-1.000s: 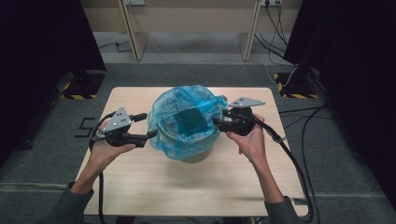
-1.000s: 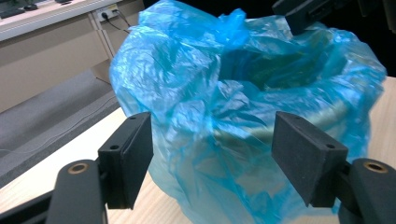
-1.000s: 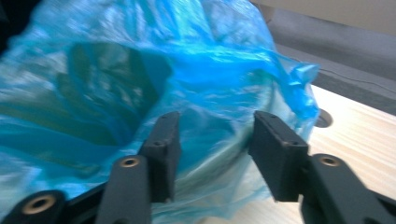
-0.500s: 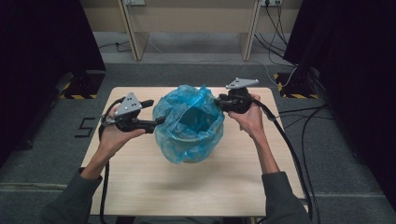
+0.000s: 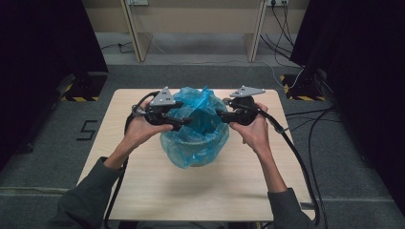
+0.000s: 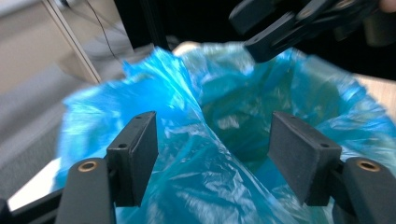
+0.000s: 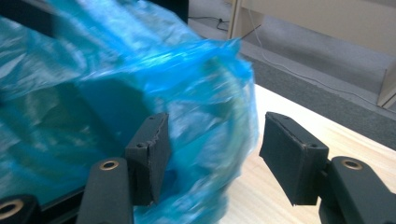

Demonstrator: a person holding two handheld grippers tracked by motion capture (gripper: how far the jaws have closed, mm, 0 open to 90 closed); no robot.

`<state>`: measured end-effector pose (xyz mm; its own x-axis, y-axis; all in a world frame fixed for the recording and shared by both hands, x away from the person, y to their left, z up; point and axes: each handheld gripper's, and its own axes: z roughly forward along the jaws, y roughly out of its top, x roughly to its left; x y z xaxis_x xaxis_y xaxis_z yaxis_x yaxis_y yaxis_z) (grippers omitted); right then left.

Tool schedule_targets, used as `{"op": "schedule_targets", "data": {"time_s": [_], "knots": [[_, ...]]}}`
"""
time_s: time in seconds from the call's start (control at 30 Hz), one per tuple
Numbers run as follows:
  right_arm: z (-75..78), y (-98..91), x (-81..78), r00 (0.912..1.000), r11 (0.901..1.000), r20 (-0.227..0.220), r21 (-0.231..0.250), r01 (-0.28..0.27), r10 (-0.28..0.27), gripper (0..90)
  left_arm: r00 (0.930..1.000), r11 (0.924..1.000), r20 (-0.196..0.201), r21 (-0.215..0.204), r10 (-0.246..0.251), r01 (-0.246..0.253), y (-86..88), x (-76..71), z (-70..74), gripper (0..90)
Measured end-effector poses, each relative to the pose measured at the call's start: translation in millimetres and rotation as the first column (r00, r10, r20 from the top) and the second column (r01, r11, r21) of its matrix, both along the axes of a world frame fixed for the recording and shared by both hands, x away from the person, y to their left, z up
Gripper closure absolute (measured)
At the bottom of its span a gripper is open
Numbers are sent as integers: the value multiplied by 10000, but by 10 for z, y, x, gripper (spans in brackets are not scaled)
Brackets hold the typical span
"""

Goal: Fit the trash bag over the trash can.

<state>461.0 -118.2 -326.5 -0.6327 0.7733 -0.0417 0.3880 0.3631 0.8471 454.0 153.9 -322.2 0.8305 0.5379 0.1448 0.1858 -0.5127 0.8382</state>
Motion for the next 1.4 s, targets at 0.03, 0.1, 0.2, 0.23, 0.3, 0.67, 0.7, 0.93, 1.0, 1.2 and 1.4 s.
{"op": "schedule_targets", "data": {"time_s": [0.03, 0.1, 0.2, 0.23, 0.3, 0.67, 0.7, 0.93, 1.0, 1.2, 1.4], "knots": [[-9, 10, -20, 10000, 10000, -50, -13, -5, 5, 414, 10000, 9997, -69, 256, 55, -53, -28, 41, -16, 378], [-30, 17, -32, 10000, 10000, 2, -92, -38, 38, 414, 9998, 9987, -174, 504, -91, 100, -62, 106, -43, 494], [-71, 9, -25, 10000, 10000, -59, -62, -55, 55, 414, 9997, 9964, 155, 832, -184, 170, -57, 145, -53, 772], [-83, 4, -22, 9999, 10000, -85, -58, -57, 56, 414, 9997, 9975, 149, 682, -191, 181, -30, 159, -44, 815], [-105, -12, -19, 9999, 10000, -116, -27, -16, 16, 415, 9997, 9991, 240, 424, -32, 22, 50, 195, -18, 870], [-179, -22, -6, 9996, 9995, -279, -329, -38, 29, 451, 9882, 9875, 230, -491, 1512, -1500, 606, 503, -16, 893], [-180, -26, -6, 9996, 9995, -284, -304, -44, 36, 451, 9866, 9860, 243, -460, 1612, -1600, 643, 521, -36, 893], [-166, -66, -86, 9998, 9998, -168, -157, -78, 75, 429, 9816, 9803, -148, -515, 1902, -1907, 856, 549, -274, 891], [-142, -68, -138, 9999, 9998, -28, -149, -97, 96, 423, 9830, 9813, -215, -595, 1823, -1833, 893, 556, -348, 886], [-107, -71, -279, 9996, 9995, 174, -191, -237, 240, 414, 9860, 9839, -484, -742, 1596, -1629, 930, 494, -547, 878], [-149, -90, -283, 9998, 9997, 36, -176, -176, 177, 446, 9906, 9863, -375, -949, 1319, -1349, 926, 332, -603, 872]]}}
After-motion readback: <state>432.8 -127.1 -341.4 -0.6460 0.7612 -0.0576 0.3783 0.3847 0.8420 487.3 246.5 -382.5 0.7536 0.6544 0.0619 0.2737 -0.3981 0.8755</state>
